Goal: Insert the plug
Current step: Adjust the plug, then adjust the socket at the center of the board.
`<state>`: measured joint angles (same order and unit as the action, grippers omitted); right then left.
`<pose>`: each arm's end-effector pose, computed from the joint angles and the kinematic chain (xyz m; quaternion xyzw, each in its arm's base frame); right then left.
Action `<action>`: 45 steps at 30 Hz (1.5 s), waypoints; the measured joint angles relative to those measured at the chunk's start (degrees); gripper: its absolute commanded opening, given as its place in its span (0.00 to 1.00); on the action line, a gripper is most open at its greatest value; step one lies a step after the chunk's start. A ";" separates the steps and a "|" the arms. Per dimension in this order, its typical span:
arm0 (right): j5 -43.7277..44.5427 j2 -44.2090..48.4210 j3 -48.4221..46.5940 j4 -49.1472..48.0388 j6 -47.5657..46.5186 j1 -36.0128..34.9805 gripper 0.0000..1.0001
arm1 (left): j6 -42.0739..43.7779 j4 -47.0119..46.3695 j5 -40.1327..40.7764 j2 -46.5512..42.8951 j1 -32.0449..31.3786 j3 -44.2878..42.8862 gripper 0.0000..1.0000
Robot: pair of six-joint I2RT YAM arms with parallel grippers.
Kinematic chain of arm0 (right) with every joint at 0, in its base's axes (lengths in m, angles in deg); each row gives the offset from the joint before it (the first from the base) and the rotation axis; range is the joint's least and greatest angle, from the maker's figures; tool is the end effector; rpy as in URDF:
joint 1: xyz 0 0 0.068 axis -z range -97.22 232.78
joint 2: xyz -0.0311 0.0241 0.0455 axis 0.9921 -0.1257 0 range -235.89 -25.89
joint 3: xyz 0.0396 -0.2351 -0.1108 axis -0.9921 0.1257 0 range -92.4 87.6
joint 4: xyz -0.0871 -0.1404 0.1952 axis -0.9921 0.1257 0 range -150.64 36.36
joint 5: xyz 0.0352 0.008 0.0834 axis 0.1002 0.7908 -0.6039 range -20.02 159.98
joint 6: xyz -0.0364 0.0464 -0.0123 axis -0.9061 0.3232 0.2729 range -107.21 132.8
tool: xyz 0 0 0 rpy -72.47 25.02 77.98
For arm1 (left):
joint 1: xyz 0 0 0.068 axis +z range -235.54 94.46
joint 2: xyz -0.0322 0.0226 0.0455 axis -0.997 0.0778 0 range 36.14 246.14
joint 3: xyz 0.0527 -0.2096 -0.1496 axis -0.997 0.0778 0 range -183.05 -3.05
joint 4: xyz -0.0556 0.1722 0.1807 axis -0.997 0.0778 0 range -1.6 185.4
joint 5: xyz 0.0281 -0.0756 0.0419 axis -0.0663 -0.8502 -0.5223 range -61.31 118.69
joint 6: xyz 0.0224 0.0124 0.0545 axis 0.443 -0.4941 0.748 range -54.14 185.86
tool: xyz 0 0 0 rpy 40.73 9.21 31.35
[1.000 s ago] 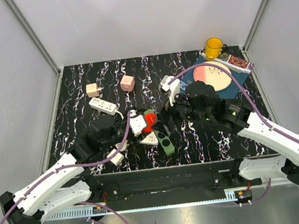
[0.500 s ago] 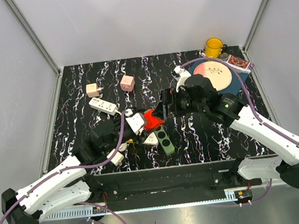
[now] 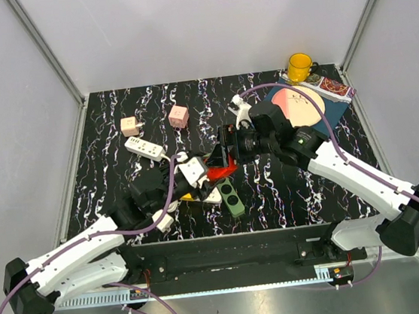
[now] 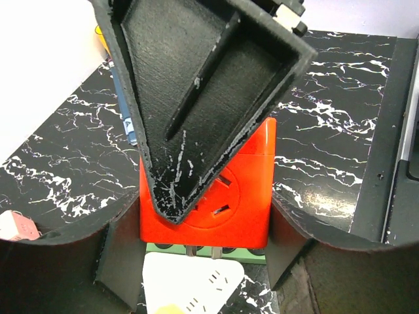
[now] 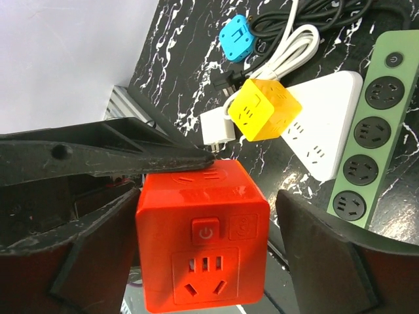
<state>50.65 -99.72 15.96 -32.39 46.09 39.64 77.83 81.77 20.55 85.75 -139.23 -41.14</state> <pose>0.2019 0.2093 0.3492 -0.1565 0.8453 0.4174 0.2946 0.1248 -0.1805 0.3078 0.4387 0.5914 -0.2891 0.6117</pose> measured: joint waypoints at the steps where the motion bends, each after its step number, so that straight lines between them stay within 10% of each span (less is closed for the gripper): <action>1: -0.55 -0.02 0.04 -0.02 -0.02 0.17 0.81 | -0.04 -0.28 0.00 0.24 -0.13 0.00 0.02; 8: -3.98 -0.31 0.35 -0.52 -0.57 1.33 0.35 | -0.55 -0.79 1.44 0.76 -0.59 0.26 0.08; 12: -5.88 -0.31 1.29 -1.64 -0.63 2.19 0.00 | -0.85 -0.59 2.54 0.90 -0.96 0.26 0.40; 22: -1.81 3.06 4.81 0.57 -3.76 8.15 0.00 | -7.28 1.01 11.30 3.43 -1.33 -0.20 0.99; 34: 20.17 14.16 10.54 7.78 -10.82 11.76 0.00 | -35.80 17.38 36.00 19.06 4.59 -13.00 0.97; 45: 24.87 16.81 13.75 8.17 -14.08 11.76 0.00 | -45.46 22.05 38.71 38.16 14.97 -20.55 0.62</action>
<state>75.52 -82.91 29.71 -24.21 32.02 51.40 32.37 103.82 59.26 123.91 -124.26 -61.69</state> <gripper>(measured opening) 0.658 0.670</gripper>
